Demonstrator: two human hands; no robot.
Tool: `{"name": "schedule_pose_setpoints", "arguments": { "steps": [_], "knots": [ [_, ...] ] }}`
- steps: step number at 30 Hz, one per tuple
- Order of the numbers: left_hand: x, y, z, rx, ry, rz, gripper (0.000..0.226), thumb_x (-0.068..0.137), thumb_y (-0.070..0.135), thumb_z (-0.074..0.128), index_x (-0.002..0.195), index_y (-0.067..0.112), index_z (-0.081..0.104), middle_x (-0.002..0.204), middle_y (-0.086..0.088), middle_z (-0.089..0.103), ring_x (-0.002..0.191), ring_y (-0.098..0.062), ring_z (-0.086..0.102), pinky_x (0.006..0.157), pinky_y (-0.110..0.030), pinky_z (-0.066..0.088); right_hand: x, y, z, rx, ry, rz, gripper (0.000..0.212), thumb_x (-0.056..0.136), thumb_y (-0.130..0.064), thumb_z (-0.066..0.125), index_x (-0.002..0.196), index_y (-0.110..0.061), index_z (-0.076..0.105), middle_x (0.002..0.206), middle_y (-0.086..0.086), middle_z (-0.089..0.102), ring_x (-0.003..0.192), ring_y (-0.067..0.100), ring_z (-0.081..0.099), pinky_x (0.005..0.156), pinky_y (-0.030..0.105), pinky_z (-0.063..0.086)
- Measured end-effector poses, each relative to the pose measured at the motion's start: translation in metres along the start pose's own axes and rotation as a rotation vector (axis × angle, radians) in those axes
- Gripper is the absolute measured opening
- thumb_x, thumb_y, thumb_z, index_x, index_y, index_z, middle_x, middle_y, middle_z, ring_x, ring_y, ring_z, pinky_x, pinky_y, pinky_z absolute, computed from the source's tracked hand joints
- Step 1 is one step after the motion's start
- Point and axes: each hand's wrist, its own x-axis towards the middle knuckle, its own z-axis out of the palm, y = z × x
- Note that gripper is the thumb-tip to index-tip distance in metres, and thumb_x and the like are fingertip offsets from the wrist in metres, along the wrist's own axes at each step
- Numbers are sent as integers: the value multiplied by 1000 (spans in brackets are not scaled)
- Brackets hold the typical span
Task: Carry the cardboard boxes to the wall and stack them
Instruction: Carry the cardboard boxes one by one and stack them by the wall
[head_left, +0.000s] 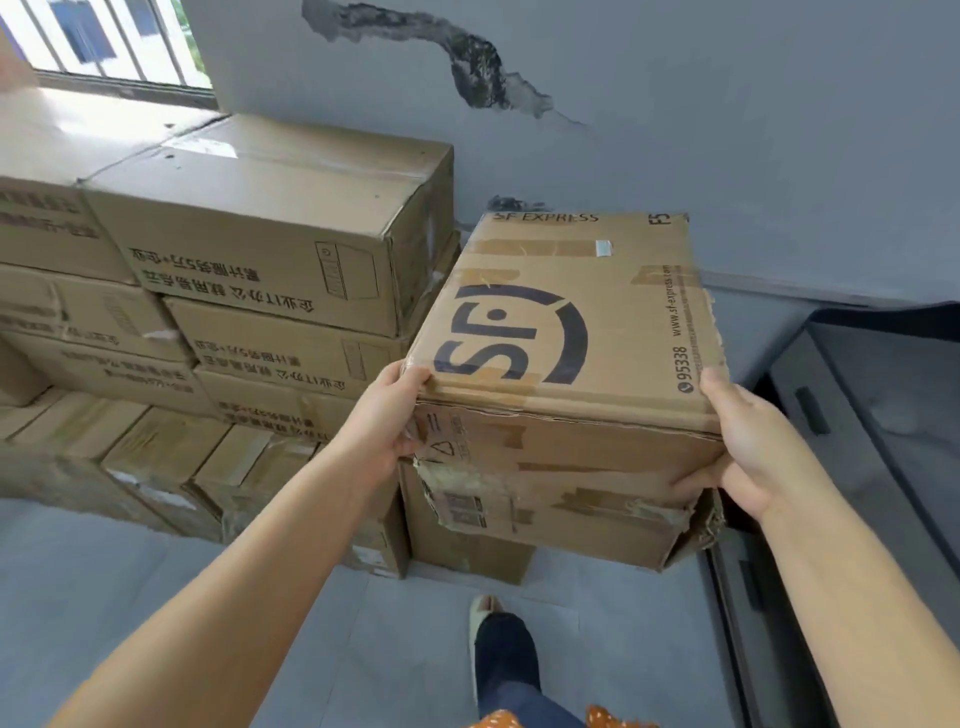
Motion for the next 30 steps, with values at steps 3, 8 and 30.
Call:
{"name": "schedule_pose_setpoints", "arguments": {
  "steps": [3, 8, 30],
  "knots": [
    [53, 20, 13, -7, 7, 8, 29, 94, 32, 48, 121, 29, 56, 113, -1, 62, 105, -21, 57, 89, -46, 51, 56, -14, 16, 5, -23, 5, 42, 100, -45, 37, 132, -23, 53, 120, 6, 63, 97, 32, 61, 68, 74, 47],
    [136, 48, 36, -6, 42, -15, 33, 94, 34, 48, 126, 26, 52, 116, -2, 56, 98, -21, 51, 93, -48, 48, 150, -37, 41, 11, -59, 41, 37, 101, -44, 35, 127, -25, 54, 116, 4, 63, 101, 32, 59, 74, 69, 49],
    [273, 36, 54, 170, 175, -62, 53, 98, 30, 46, 148, 29, 28, 146, -2, 41, 129, -25, 42, 107, -40, 37, 293, 29, 101, 92, -113, 229, 35, 102, -42, 32, 130, -29, 49, 115, -1, 63, 100, 23, 61, 84, 52, 51]
  ]
}}
